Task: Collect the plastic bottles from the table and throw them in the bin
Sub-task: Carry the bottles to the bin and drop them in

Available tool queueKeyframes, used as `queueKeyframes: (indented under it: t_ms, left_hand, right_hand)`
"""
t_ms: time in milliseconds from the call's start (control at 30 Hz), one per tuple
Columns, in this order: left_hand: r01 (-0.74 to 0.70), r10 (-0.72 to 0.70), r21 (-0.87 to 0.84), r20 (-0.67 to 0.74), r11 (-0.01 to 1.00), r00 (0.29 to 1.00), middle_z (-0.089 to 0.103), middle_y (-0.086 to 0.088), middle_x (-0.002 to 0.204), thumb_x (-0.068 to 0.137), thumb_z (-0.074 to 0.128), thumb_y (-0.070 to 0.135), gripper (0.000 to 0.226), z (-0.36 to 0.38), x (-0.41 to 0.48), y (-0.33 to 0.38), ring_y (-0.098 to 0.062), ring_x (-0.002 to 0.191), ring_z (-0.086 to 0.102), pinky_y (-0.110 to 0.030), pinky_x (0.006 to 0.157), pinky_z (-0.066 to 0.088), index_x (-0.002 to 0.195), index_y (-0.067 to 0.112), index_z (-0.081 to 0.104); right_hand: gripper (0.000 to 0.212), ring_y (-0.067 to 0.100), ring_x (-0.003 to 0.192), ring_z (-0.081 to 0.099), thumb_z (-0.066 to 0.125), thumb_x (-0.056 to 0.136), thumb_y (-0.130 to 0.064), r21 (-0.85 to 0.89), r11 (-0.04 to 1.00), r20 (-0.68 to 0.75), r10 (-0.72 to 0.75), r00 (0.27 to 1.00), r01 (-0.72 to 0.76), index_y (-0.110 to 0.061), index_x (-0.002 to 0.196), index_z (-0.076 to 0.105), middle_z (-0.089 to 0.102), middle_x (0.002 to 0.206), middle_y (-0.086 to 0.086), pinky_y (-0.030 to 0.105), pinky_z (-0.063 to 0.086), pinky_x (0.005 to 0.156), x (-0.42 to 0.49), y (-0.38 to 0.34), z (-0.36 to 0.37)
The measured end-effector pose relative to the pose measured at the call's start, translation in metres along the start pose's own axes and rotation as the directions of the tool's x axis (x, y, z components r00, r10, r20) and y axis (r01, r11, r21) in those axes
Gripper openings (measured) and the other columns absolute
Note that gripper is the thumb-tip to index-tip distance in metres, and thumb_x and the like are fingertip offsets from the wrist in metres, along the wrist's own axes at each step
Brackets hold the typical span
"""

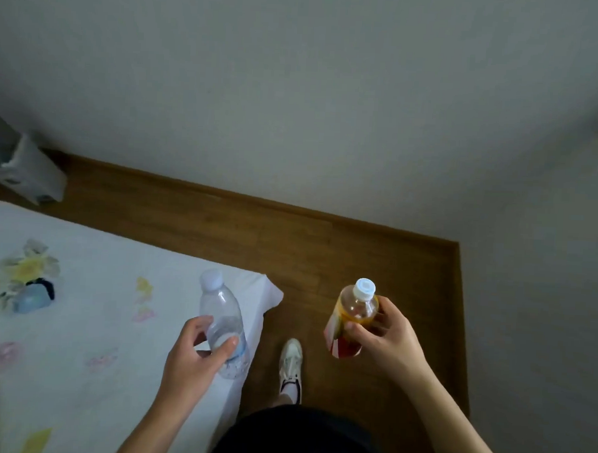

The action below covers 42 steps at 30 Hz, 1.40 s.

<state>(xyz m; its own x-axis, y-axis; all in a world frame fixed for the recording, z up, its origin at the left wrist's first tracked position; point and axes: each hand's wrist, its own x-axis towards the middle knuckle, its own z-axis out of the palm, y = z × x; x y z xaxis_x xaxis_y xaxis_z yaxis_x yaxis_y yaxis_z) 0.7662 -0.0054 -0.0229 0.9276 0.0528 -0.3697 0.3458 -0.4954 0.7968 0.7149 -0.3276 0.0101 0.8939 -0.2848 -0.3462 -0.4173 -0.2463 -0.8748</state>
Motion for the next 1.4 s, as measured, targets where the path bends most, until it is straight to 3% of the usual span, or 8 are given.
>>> queueKeyframes:
  t_ms: [233, 467, 633, 733, 833, 1067, 1200, 1400]
  left_hand:
    - [-0.108, 0.103, 0.023, 0.135, 0.994, 0.985, 0.061, 0.021, 0.118, 0.081, 0.08, 0.04, 0.047, 0.027, 0.131, 0.091, -0.006, 0.113, 0.059, -0.02, 0.078, 0.053, 0.121, 0.033, 0.056]
    - [-0.139, 0.136, 0.006, 0.156, 0.99, 0.978, 0.066, 0.015, 0.117, 0.079, 0.082, 0.04, 0.048, 0.036, 0.236, 0.162, -0.005, 0.111, 0.061, -0.022, 0.08, 0.054, 0.12, 0.033, 0.06]
    - [-0.026, 0.029, -0.049, 0.06, 0.998, 0.998, 0.064, 0.011, 0.123, 0.076, 0.083, 0.044, 0.055, 0.033, 0.309, 0.183, -0.011, 0.112, 0.063, -0.038, 0.086, 0.061, 0.124, 0.035, 0.058]
    - [0.05, -0.057, -0.135, -0.047, 0.99, 0.997, 0.066, 0.008, 0.116, 0.079, 0.083, 0.032, 0.049, 0.026, 0.343, 0.195, -0.012, 0.102, 0.067, -0.03, 0.074, 0.062, 0.122, 0.027, 0.059]
    - [0.108, -0.141, -0.184, -0.177, 0.977, 0.974, 0.069, 0.008, 0.106, 0.079, 0.083, 0.028, 0.045, 0.016, 0.367, 0.196, -0.01, 0.099, 0.068, -0.023, 0.071, 0.055, 0.117, 0.024, 0.06]
    - [0.203, -0.34, -0.304, -0.515, 0.931, 0.787, 0.066, 0.01, 0.109, 0.081, 0.081, 0.036, 0.046, -0.02, 0.362, 0.18, -0.012, 0.101, 0.066, -0.033, 0.083, 0.057, 0.12, 0.026, 0.057]
    - [0.261, -0.464, -0.393, -0.622, 0.882, 0.63, 0.066, 0.0, 0.117, 0.082, 0.081, 0.03, 0.052, -0.042, 0.353, 0.161, -0.018, 0.108, 0.063, -0.032, 0.084, 0.055, 0.127, 0.016, 0.057]
    - [0.287, -0.601, -0.532, -0.651, 0.797, 0.463, 0.067, -0.001, 0.118, 0.081, 0.082, 0.03, 0.051, -0.095, 0.374, 0.132, -0.02, 0.109, 0.064, -0.037, 0.088, 0.055, 0.124, 0.019, 0.057]
  right_hand:
    - [0.04, -0.006, 0.095, 0.068, 0.084, 0.076, -0.022, -0.048, 0.997, -0.11, 0.054, 0.992, -0.06, -0.032, 0.108, 0.062, 0.074, 0.1, -0.011, 0.031, 0.059, 0.086, 0.1, -0.027, -0.026]
    - [0.038, -0.007, 0.093, 0.067, 0.083, 0.077, -0.018, -0.066, 0.995, -0.119, 0.065, 0.991, -0.073, -0.034, 0.104, 0.062, 0.075, 0.095, -0.012, 0.027, 0.057, 0.082, 0.205, -0.068, -0.051]
    - [0.057, -0.005, 0.095, 0.066, 0.075, 0.061, -0.061, -0.105, 0.994, -0.028, 0.013, 1.0, -0.016, -0.035, 0.109, 0.057, 0.069, 0.101, -0.018, 0.018, 0.051, 0.079, 0.311, -0.112, -0.052]
    - [0.044, -0.001, 0.095, 0.062, 0.08, 0.075, -0.036, -0.157, 0.987, 0.09, -0.005, 0.996, 0.019, -0.03, 0.112, 0.058, 0.066, 0.103, -0.017, 0.024, 0.052, 0.086, 0.383, -0.14, -0.043]
    - [0.055, 0.002, 0.102, 0.063, 0.083, 0.072, -0.039, -0.215, 0.974, 0.238, -0.011, 0.971, 0.064, -0.025, 0.12, 0.06, 0.068, 0.111, -0.013, 0.022, 0.051, 0.083, 0.453, -0.176, -0.021]
    - [0.05, 0.009, 0.11, 0.063, 0.083, 0.074, -0.037, -0.245, 0.927, 0.596, -0.089, 0.798, 0.286, -0.037, 0.118, 0.058, 0.067, 0.115, -0.016, 0.038, 0.054, 0.095, 0.559, -0.267, 0.087]
    - [0.063, 0.014, 0.115, 0.062, 0.084, 0.071, -0.039, -0.234, 0.901, 0.727, -0.088, 0.681, 0.366, -0.028, 0.127, 0.058, 0.067, 0.124, -0.008, 0.048, 0.053, 0.1, 0.59, -0.305, 0.164]
    - [0.101, 0.016, 0.118, 0.062, 0.08, 0.047, -0.069, -0.218, 0.886, 0.825, -0.056, 0.562, 0.409, -0.025, 0.134, 0.055, 0.066, 0.129, -0.005, 0.049, 0.053, 0.101, 0.62, -0.348, 0.27]
